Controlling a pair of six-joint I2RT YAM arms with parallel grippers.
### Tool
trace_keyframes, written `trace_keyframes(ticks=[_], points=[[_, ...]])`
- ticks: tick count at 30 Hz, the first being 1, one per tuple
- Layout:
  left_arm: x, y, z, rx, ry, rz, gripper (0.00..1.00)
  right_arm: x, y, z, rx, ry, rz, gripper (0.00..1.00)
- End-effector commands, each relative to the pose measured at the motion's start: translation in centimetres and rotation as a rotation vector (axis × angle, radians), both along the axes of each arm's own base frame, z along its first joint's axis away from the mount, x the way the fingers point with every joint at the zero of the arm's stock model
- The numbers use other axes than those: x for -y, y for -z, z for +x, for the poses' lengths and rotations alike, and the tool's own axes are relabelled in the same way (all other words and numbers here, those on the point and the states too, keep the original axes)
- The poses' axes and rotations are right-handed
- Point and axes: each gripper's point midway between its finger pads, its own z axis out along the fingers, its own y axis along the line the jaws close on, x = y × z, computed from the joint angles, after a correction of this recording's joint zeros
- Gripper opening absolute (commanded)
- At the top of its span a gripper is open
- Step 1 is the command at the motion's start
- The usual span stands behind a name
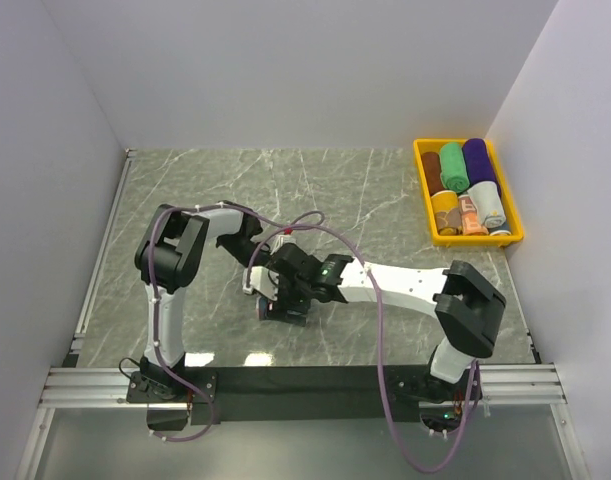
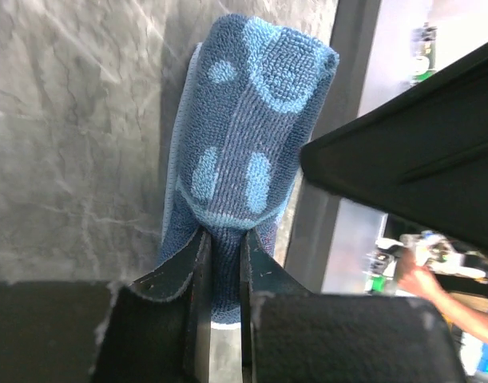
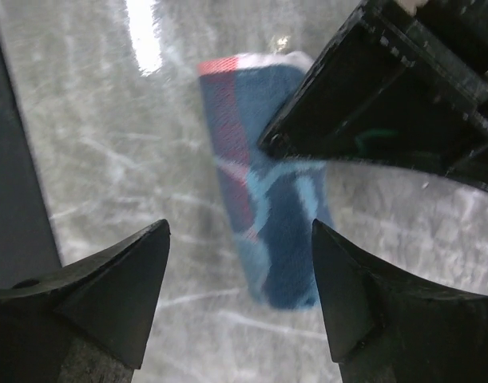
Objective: Roll the towels
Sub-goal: Place the rolled towel into the container
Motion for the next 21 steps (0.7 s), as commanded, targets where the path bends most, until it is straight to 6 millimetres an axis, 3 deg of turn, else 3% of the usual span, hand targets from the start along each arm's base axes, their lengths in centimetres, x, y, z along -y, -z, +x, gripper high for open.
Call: trace_keyframes(ticks=[1,4,8,16,21], points=[[-2.9,4.9,0.0,0.086,0.124,0.129,0.01,-2.4,-0.9,1.6,0.104,-0.019,0.066,0.78],[-2.9,5.0,0.0,0.068,0.125,0.120,0.01,-2.2,0.9,2.0,0.132,-0.033,0.025,0.78],[-3.1,5.5,0.0,0.016,0.121,0.117,0.01,-1.9,2.9,1.9,0.138,-0.070,-0.020,0.70],[-2.9,5.4,1.1,-0.048,0.102,0.066,0.01,-2.0,4.8,1.0,0.123,-0.105,-0.049,0.65],[-2.9,5.4,1.2,-0.059,0.099,0.056,0.06,-1.7,6.8,1.1,0.104,-0.102,-0.090,0.50]])
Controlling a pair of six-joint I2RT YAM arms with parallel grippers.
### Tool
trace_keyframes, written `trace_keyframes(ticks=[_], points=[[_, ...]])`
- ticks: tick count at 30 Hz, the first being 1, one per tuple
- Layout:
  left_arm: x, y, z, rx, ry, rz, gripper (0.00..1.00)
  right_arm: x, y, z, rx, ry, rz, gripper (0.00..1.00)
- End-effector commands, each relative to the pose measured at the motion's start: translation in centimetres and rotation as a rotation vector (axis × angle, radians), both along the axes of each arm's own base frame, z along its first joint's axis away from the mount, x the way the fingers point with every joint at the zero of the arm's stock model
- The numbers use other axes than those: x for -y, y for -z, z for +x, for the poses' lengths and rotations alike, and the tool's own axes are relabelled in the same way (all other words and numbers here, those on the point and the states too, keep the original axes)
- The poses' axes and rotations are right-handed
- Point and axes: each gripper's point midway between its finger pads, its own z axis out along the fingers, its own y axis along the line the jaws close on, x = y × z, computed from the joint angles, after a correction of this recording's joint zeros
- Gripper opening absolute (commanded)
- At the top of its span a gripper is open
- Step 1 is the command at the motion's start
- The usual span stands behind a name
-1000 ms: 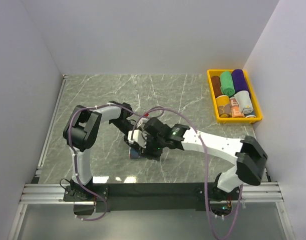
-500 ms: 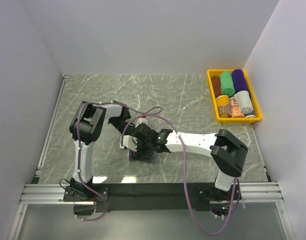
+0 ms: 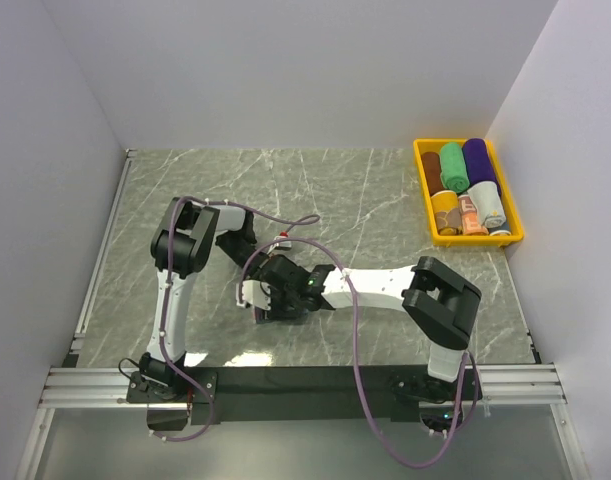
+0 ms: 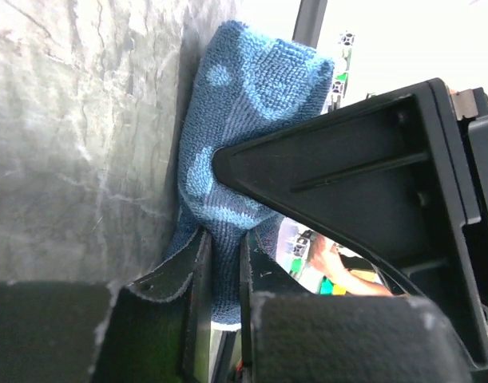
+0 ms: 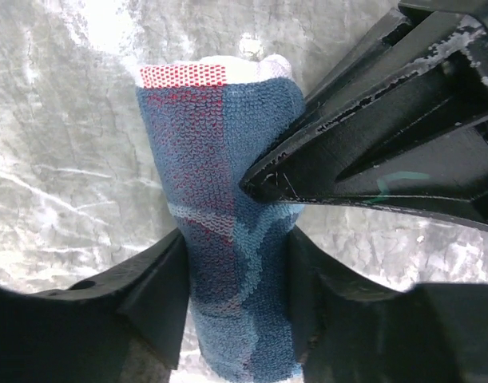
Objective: Roll the towels
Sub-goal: Place the rolled towel into the container
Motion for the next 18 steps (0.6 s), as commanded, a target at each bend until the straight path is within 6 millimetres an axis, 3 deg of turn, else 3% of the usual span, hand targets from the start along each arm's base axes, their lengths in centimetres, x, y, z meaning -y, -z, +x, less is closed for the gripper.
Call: trace_keyframes(ticks=[1,6,10,13,14,18], points=[[-1.9,4.7,1.8,0.230,0.133,0.005,0.14,0.2,2.4,-0.4,-0.021,-0.009,-0.042,0.49],[-2.2,3.1,2.1,0.209,0.079,-0.062,0.27,1.2,3.7,-0.8,-0.098,0.029,-0.067,0.41],[-4.0,2.1,2.8,0.208,0.011,-0.070,0.38,1.9,4.2,-1.3,-0.153,0.041,-0.084,0.29],[-5.7,1.0,3.9,0.241,-0.050,-0.065,0.42,2.3,4.4,-1.2,-0.193,0.068,-0.095,0.12],[-6.1,0.4,4.3,0.266,-0.063,-0.062,0.43,2.2,4.3,-1.4,-0.212,0.075,-0.091,0.01],[-8.6,-0.9,6.2,0.334,-0.157,-0.033,0.53,1.8,3.4,-0.9,-0.246,0.112,-0.072,0.00]])
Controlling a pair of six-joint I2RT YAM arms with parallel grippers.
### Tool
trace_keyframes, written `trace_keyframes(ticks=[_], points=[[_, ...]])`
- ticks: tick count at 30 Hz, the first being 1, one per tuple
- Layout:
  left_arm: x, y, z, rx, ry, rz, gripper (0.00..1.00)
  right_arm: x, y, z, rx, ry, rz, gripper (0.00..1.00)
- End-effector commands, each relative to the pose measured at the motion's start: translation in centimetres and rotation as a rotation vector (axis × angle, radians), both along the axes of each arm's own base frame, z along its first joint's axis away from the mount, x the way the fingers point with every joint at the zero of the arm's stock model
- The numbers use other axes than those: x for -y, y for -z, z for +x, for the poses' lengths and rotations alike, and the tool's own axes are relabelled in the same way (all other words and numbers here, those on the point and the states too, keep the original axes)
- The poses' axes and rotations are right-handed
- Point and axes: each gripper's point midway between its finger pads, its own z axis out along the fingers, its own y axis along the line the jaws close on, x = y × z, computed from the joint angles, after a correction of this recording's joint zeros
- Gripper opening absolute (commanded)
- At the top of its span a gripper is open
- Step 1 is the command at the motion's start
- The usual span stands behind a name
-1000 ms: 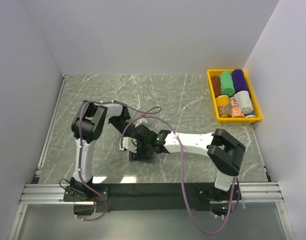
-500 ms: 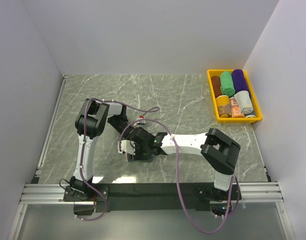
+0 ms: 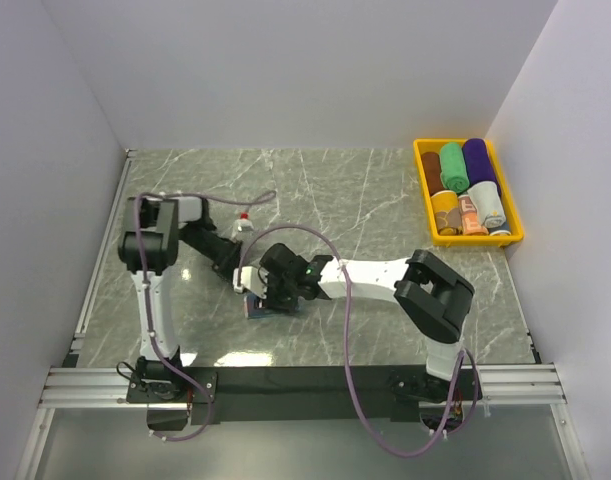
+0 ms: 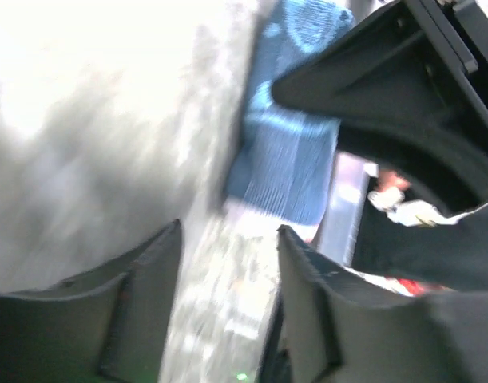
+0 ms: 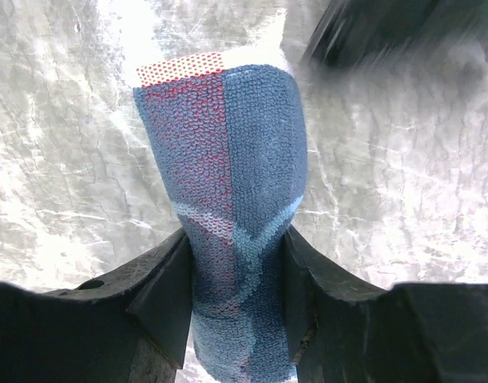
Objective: Roll the towels
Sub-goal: Place the rolled towel into the container
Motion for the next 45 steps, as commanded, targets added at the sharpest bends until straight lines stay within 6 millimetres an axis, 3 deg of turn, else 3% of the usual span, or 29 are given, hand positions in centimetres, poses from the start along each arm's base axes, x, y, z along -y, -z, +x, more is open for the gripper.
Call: trace_keyframes(ticks=[1,4,5,7,8,10,11,12,15,16,18,19,22,23,25,26,28,29,30,31,32,36,45], points=[[-3.2,-1.3,3.0,0.200,-0.064,0.029,0.57,3.6,3.1,-1.9,-0.172,0.067,-0.154,0.00],[-5.4,-3.1,6.1,0.324,-0.208,0.055,0.73,3.6,1.3,-0.2,-0.235,0.176,-0.113,0.00],[-5.8,-4.8,7.0,0.396,-0.236,0.066,0.80,3.5,0.3,0.7,-0.256,0.233,-0.085,0.00],[-6.4,-6.1,8.6,0.487,-0.295,0.100,0.99,4.9,-0.8,2.6,-0.309,0.325,-0.056,0.00],[-6.5,-8.1,9.1,0.574,-0.307,0.111,0.99,5.2,-1.6,3.3,-0.333,0.364,-0.034,0.00],[-7.0,-9.8,10.8,0.671,-0.361,0.158,0.99,7.0,-2.9,5.5,-0.371,0.448,0.002,0.00],[-6.9,-11.7,11.1,0.734,-0.373,0.162,1.00,7.5,-3.8,6.3,-0.378,0.483,0.026,0.00],[-7.0,-12.6,11.5,0.755,-0.394,0.178,0.99,9.2,-4.3,8.0,-0.384,0.546,0.045,0.00],[-6.6,-15.1,11.9,0.820,-0.410,0.176,1.00,11.8,-6.5,9.9,-0.405,0.626,0.089,0.00],[-6.0,-15.4,11.7,0.821,-0.401,0.169,1.00,14.2,-7.0,11.2,-0.407,0.694,0.094,0.00],[-5.3,-16.1,11.3,0.821,-0.397,0.159,0.99,16.9,-8.8,13.4,-0.350,0.770,0.113,0.00],[-4.5,-16.4,11.0,0.815,-0.384,0.140,0.99,20.1,-9.4,15.0,-0.337,0.859,0.123,0.00],[-2.8,-16.7,10.2,0.807,-0.367,0.116,1.00,25.7,-11.7,17.9,-0.254,1.004,0.113,0.00],[-2.5,-17.0,10.1,0.813,-0.365,0.111,0.99,29.1,-12.8,19.8,-0.214,1.089,0.123,0.00],[-1.7,-17.0,10.1,0.818,-0.368,0.102,0.99,33.0,-13.5,21.1,-0.177,1.191,0.089,0.00],[-1.4,-17.3,10.0,0.826,-0.370,0.094,0.99,36.2,-14.5,22.6,-0.143,1.270,0.096,0.00],[-1.0,-17.6,10.2,0.825,-0.379,0.085,0.99,39.0,-14.9,23.4,-0.128,1.348,0.062,0.00],[-0.8,-17.6,10.2,0.817,-0.378,0.078,0.99,40.1,-15.7,24.6,-0.110,1.375,0.066,0.00],[-0.7,-17.8,10.3,0.813,-0.380,0.071,0.99,41.9,-15.8,24.9,-0.102,1.418,0.053,0.00],[-0.6,-17.8,10.2,0.802,-0.380,0.071,1.00,42.8,-15.1,25.0,-0.124,1.438,0.024,0.00],[-0.5,-17.8,10.2,0.796,-0.377,0.069,1.00,43.6,-16.0,25.6,-0.096,1.454,0.030,0.00],[-0.4,-17.7,10.0,0.777,-0.381,0.072,0.99,48.1,-16.0,25.9,-0.093,1.541,-0.002,0.00],[-1.5,-17.6,8.6,0.732,-0.303,0.167,1.00,50.3,-13.1,24.4,-0.167,1.600,-0.082,0.00]])
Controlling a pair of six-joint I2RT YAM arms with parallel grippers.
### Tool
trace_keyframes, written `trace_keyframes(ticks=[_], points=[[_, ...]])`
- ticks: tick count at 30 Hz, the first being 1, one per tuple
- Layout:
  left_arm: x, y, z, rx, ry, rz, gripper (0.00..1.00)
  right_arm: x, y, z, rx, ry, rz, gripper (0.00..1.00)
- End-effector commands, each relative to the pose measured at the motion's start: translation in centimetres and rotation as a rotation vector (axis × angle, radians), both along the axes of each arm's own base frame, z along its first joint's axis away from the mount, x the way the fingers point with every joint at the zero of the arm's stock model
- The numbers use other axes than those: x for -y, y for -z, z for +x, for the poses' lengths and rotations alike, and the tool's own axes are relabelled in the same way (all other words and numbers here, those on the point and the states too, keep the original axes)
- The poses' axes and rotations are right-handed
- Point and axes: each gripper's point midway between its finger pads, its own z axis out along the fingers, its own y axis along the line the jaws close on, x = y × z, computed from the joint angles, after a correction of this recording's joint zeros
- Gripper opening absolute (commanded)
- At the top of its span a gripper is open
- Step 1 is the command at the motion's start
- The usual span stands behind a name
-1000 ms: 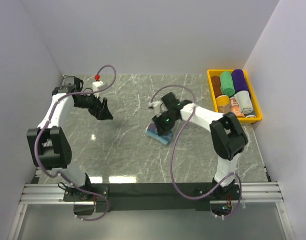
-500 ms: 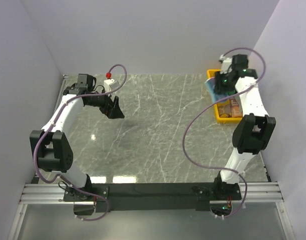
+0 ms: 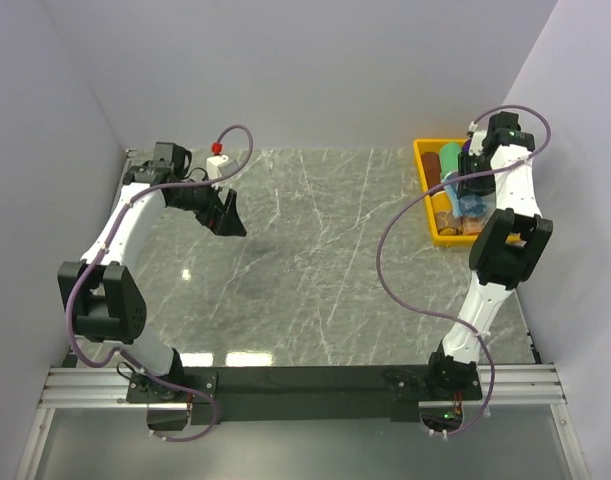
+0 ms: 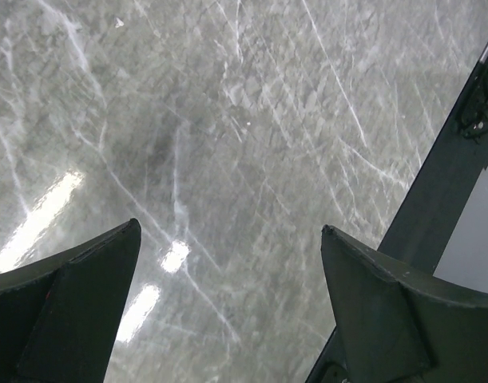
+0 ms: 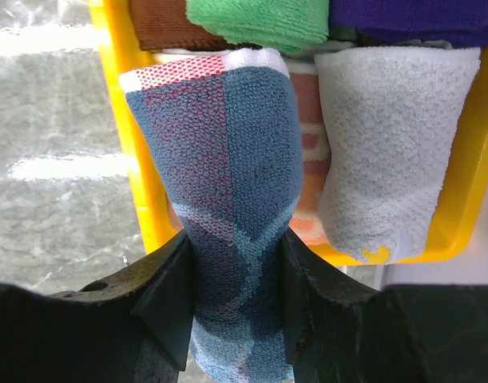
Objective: Roll the towels
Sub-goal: Place the rolled towel into the container
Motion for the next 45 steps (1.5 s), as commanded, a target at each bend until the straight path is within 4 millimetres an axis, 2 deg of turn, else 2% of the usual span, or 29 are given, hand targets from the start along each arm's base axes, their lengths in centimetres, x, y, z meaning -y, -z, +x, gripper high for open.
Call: trace_keyframes(ticks=[1,4,9,13,25,26,29,31,34,35,36,39,40,43,44,45], points=[[-0.5,-1.1,-0.4,-0.002,0.028,0.048,0.99,0.6,-0.8,-0.7,0.005,0.027,-0.029,0.00],[-0.7,-1.5,-0.1,-0.012,0.031,0.068,0.99,1.1,0.4,-1.8,-0.029,0.051,-0.021,0.00],[-0.7,-2.0,0.2,-0.020,0.026,0.072,0.99,2.1,1.3,-2.3,-0.026,0.074,-0.009,0.00],[-0.5,-1.8,0.3,-0.026,0.026,0.076,1.00,2.7,1.5,-1.8,-0.009,0.088,0.001,0.00],[-0.4,-1.2,0.3,-0.040,0.037,0.099,0.99,2.5,2.2,0.6,0.012,0.111,0.057,0.00],[-0.4,-1.2,0.4,-0.038,0.038,0.102,0.99,2.4,2.8,0.7,0.000,0.113,0.068,0.04],[-0.5,-1.0,0.4,-0.043,0.045,0.106,0.99,2.5,2.8,1.0,0.009,0.126,0.070,0.13],[-0.4,-1.0,0.5,-0.047,0.052,0.101,0.99,2.5,3.0,0.9,0.004,0.130,0.064,0.15],[-0.2,-1.0,0.6,-0.048,0.056,0.094,0.99,2.8,3.2,0.4,-0.011,0.135,0.048,0.23],[-0.2,-0.9,0.6,-0.049,0.057,0.093,1.00,2.8,3.3,0.2,-0.016,0.137,0.045,0.32],[-0.2,-0.9,0.8,-0.046,0.057,0.093,0.99,2.7,3.2,0.1,-0.018,0.137,0.050,0.34],[-0.1,-0.8,0.9,-0.050,0.057,0.086,0.99,2.3,2.6,0.0,-0.001,0.129,0.063,0.42],[0.0,-0.8,0.9,-0.057,0.055,0.083,1.00,2.3,2.5,-0.1,0.002,0.127,0.059,0.48],[0.2,-0.9,0.9,-0.064,0.060,0.070,0.99,2.4,2.1,-0.2,0.003,0.129,0.050,0.50],[0.2,-0.9,1.0,-0.061,0.058,0.069,0.99,2.5,2.0,-0.3,0.002,0.132,0.048,0.59],[0.2,-1.0,1.0,-0.063,0.055,0.068,0.99,2.5,1.9,-0.4,0.001,0.132,0.045,0.61]])
